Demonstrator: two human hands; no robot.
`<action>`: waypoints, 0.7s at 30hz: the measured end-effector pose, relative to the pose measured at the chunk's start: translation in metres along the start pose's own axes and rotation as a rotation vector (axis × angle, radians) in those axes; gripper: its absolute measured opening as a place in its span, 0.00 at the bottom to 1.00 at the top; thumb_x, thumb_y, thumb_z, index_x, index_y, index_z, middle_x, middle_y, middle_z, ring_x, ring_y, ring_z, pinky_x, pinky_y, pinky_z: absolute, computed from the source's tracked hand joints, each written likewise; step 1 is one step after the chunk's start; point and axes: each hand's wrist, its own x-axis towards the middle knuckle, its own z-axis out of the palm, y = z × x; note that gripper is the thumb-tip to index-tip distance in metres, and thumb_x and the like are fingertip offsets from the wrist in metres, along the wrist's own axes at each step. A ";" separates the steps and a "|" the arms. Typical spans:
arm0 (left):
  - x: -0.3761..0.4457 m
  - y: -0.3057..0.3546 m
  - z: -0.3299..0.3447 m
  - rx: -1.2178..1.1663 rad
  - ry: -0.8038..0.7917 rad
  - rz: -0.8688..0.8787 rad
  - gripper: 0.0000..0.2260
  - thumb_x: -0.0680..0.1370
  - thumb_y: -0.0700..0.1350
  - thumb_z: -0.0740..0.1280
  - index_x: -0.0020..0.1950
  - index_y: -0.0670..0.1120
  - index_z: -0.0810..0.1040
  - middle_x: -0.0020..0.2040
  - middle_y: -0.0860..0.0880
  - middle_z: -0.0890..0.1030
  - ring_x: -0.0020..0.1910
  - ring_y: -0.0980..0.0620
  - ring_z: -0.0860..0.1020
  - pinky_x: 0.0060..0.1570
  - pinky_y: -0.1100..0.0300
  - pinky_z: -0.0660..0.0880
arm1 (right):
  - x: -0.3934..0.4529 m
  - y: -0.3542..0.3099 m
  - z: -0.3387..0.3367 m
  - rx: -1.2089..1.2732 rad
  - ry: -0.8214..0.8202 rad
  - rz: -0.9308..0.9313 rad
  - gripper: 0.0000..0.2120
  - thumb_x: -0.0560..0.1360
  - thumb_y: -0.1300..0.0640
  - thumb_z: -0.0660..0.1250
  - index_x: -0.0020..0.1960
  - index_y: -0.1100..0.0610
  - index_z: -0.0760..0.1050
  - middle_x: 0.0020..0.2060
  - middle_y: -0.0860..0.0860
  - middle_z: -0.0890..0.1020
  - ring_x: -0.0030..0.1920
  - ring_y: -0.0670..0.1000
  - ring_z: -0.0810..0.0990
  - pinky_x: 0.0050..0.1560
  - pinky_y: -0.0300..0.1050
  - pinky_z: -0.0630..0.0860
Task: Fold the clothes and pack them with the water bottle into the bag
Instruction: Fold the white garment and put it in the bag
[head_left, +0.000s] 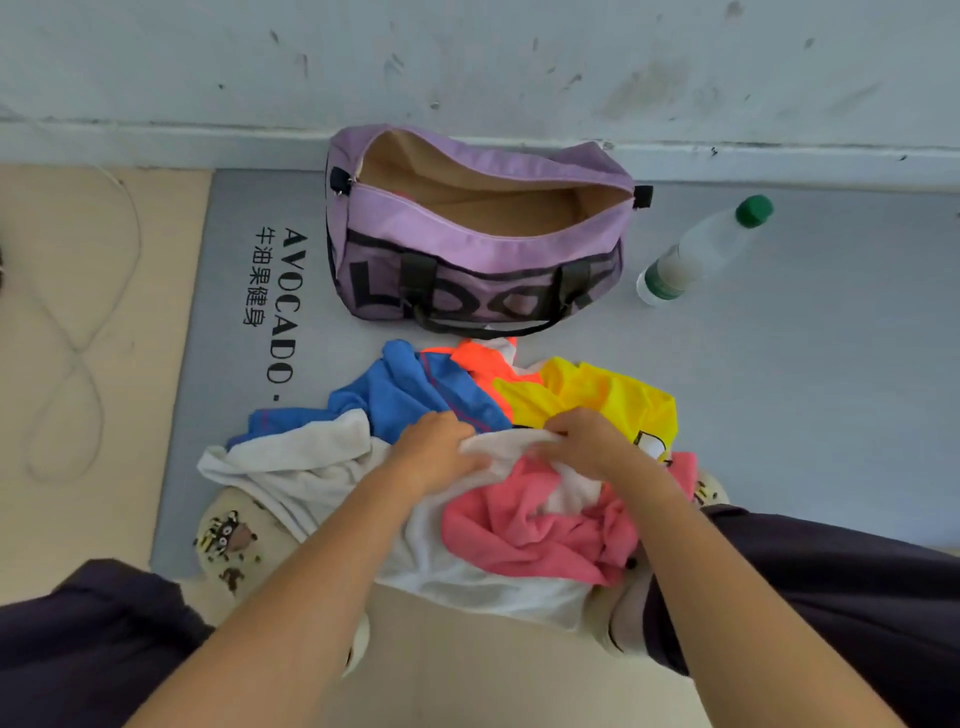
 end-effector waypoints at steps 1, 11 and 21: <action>-0.005 0.000 -0.003 -0.091 0.043 0.001 0.18 0.76 0.55 0.70 0.32 0.49 0.68 0.37 0.48 0.75 0.42 0.46 0.75 0.42 0.51 0.70 | -0.005 -0.002 -0.009 0.041 0.032 -0.036 0.24 0.74 0.48 0.73 0.27 0.51 0.64 0.26 0.47 0.64 0.34 0.49 0.65 0.32 0.42 0.57; -0.089 0.071 -0.140 -0.232 0.424 0.229 0.12 0.76 0.55 0.70 0.42 0.47 0.84 0.33 0.47 0.80 0.32 0.52 0.73 0.36 0.54 0.67 | -0.107 -0.080 -0.148 0.166 0.190 -0.193 0.20 0.73 0.44 0.72 0.28 0.54 0.74 0.23 0.42 0.67 0.26 0.42 0.65 0.29 0.35 0.62; -0.214 0.162 -0.232 -0.477 0.496 0.466 0.12 0.68 0.57 0.76 0.38 0.49 0.84 0.31 0.56 0.79 0.30 0.62 0.76 0.30 0.71 0.69 | -0.250 -0.146 -0.238 0.386 0.413 -0.525 0.20 0.71 0.44 0.74 0.38 0.62 0.78 0.31 0.50 0.75 0.34 0.45 0.73 0.35 0.36 0.68</action>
